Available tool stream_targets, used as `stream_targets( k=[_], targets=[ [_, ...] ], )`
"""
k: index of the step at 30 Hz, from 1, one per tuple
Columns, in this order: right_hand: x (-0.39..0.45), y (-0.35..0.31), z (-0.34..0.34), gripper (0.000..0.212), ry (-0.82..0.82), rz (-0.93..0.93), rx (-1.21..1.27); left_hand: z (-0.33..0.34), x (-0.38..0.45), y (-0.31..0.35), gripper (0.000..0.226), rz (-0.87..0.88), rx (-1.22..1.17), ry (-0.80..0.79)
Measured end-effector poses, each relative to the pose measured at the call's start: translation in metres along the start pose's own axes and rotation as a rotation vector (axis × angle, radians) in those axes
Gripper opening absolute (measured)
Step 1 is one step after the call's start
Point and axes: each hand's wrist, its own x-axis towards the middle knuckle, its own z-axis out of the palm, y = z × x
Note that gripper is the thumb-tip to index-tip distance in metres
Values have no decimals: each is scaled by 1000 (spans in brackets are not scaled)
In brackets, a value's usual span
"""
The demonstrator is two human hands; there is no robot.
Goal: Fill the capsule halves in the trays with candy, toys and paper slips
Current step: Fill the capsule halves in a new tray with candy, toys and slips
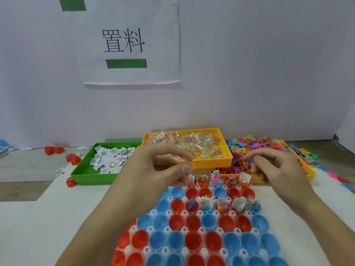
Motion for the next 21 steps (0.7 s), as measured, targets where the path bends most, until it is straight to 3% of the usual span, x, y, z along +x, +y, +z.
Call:
stream_targets(
  k=[6, 11, 21],
  targets=[
    [-3, -92, 17, 12, -376, -140, 42, 9, -4, 12, 17, 52, -78, -23],
    [-17, -110, 27, 23, -438, -131, 37, 12, -8, 19, 14, 118, -67, -27],
    [-18, -105, 26, 11, -375, 12, 137, 20, -7, 19, 18, 138, -131, 41]
  ],
)
